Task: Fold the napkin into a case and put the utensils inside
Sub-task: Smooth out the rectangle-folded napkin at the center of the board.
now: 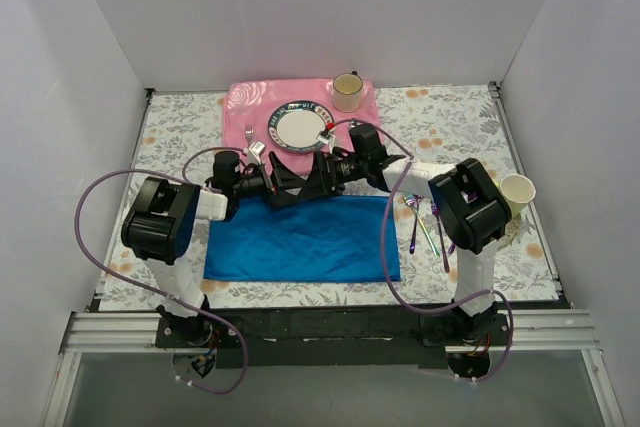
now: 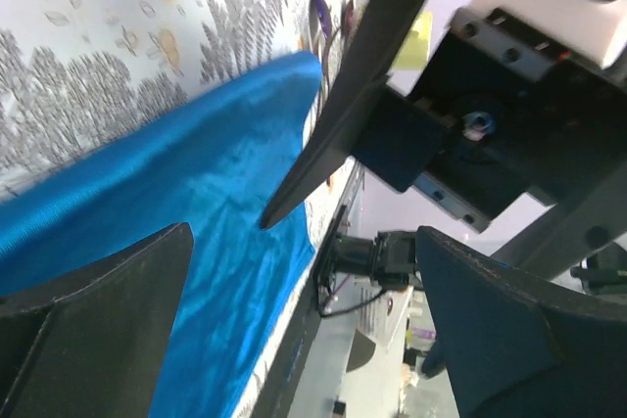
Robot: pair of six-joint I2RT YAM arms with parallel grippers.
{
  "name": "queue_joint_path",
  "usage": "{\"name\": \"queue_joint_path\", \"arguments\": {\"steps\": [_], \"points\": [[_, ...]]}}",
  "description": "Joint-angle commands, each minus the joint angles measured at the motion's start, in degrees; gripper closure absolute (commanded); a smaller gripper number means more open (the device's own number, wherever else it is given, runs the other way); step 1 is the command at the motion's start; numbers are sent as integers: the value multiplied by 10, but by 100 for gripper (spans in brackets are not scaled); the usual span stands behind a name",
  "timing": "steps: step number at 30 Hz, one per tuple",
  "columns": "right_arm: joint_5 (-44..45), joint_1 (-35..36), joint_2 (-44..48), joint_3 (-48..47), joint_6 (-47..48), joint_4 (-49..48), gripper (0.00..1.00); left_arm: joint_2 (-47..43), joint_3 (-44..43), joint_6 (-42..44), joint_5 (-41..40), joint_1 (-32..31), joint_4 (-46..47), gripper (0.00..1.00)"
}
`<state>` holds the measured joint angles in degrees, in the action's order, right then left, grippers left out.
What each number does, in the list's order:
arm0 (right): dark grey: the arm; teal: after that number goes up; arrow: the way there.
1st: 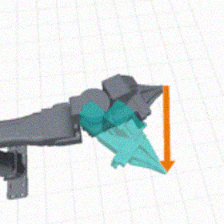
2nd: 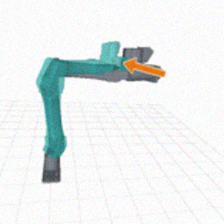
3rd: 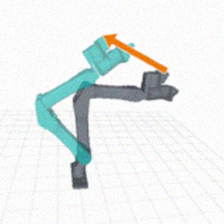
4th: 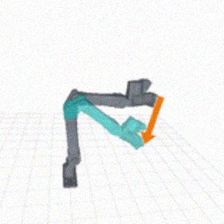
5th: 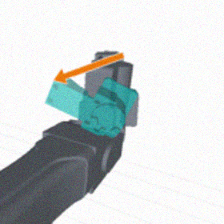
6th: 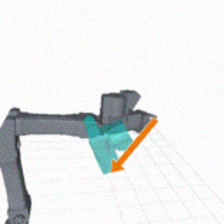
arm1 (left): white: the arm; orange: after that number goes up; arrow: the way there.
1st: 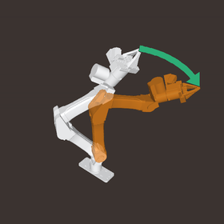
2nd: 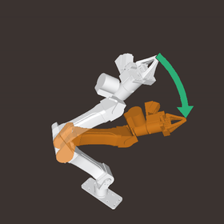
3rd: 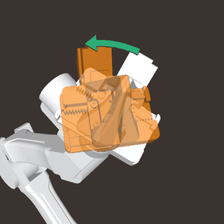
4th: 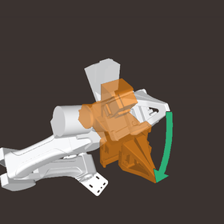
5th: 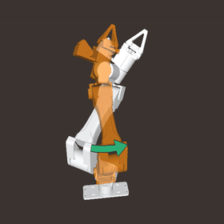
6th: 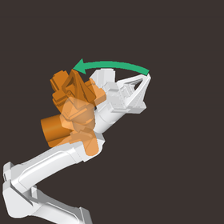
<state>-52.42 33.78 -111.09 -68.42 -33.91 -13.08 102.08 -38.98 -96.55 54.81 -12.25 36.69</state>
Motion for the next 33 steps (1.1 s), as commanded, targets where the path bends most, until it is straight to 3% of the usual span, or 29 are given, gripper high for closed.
{"name": "queue_joint_path", "arguments": {"steps": [1,8,17,33], "points": [[-8,-4,-35,11,-32,-68,1,21,-27,-17,-32,-4,55,2],[-1,-23,-82,34,-38,-76,1,70,-11,10,-37,1,77,2],[2,-43,-106,56,-21,-42,2,91,8,0,-18,55,96,2],[17,-46,-110,53,-5,-12,1,39,5,115,23,194,-56,2]]}}
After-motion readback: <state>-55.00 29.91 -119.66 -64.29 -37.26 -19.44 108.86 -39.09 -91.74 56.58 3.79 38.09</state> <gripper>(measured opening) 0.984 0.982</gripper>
